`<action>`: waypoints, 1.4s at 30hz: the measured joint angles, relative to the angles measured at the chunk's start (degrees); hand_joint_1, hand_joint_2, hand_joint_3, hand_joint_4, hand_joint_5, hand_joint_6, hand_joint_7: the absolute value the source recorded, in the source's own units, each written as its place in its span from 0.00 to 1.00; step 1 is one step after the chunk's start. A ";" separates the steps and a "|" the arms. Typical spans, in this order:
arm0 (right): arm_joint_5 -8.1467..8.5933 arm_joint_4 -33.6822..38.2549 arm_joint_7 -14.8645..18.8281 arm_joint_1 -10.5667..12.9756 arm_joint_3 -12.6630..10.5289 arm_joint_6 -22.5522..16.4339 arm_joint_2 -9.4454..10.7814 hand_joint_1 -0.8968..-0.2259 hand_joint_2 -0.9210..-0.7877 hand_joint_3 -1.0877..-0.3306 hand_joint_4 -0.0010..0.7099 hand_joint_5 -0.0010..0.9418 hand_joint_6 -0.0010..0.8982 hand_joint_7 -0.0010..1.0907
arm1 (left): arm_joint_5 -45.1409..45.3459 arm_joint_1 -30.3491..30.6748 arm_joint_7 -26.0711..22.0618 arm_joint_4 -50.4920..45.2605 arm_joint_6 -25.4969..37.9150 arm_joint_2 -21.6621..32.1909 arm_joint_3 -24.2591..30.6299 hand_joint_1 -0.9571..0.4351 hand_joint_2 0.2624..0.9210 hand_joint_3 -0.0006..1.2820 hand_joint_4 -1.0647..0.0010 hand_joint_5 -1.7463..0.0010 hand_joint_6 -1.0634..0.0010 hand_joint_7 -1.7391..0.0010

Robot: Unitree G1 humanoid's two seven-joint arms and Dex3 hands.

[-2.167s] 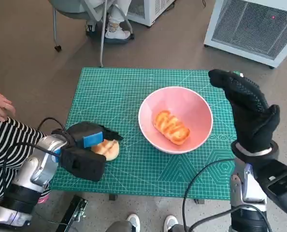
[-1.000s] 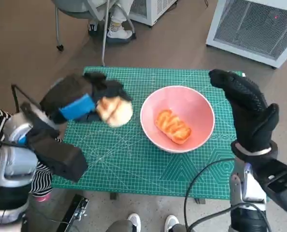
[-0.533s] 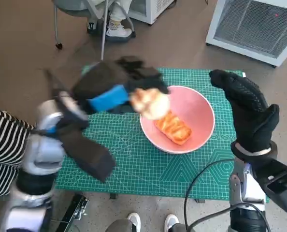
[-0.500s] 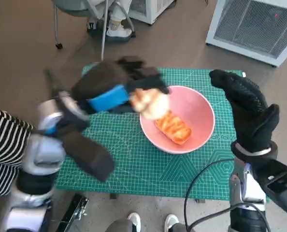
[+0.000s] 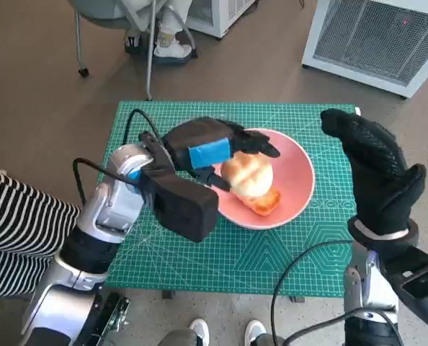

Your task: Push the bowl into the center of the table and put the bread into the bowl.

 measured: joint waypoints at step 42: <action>-0.86 4.33 -4.12 -8.13 -1.82 2.67 -1.12 0.35 0.00 0.51 0.25 0.01 0.05 0.44 | -44.22 7.20 7.08 12.56 -19.54 -19.11 19.95 0.17 1.00 0.42 0.93 1.00 0.81 1.00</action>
